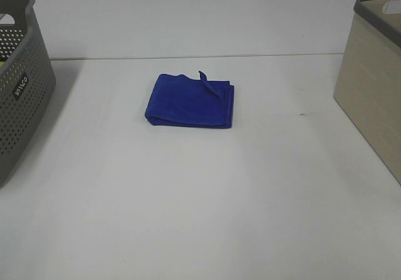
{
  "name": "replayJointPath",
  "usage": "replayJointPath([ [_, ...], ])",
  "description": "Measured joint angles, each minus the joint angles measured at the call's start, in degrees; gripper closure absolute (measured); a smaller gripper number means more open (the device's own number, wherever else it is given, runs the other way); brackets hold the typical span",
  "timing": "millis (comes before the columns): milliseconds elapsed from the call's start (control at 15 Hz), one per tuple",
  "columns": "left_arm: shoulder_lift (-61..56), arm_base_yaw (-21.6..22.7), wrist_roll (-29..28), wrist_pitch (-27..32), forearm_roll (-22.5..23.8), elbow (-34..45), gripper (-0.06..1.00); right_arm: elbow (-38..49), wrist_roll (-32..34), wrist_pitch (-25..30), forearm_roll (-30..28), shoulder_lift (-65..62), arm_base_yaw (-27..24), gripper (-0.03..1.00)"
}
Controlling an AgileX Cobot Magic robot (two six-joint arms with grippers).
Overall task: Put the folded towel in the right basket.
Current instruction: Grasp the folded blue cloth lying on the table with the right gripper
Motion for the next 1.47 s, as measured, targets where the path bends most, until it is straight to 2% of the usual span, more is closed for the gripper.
replayJointPath([
  [933,0.0,0.0,0.0,0.0,0.0,0.0,-0.04,0.0,-0.1,-0.1,0.0,1.5,0.0,0.0],
  [1000,0.0,0.0,0.0,0.0,0.0,0.0,-0.04,-0.5,-0.6,-0.2,0.4,5.3,0.0,0.0],
  [1133,0.0,0.0,0.0,0.0,0.0,0.0,-0.04,-5.7,-1.3,-1.1,2.7,20.7,0.0,0.0],
  [1467,0.0,0.0,0.0,0.0,0.0,0.0,-0.04,-31.1,-1.9,0.6,12.5,56.6,0.0,0.0],
])
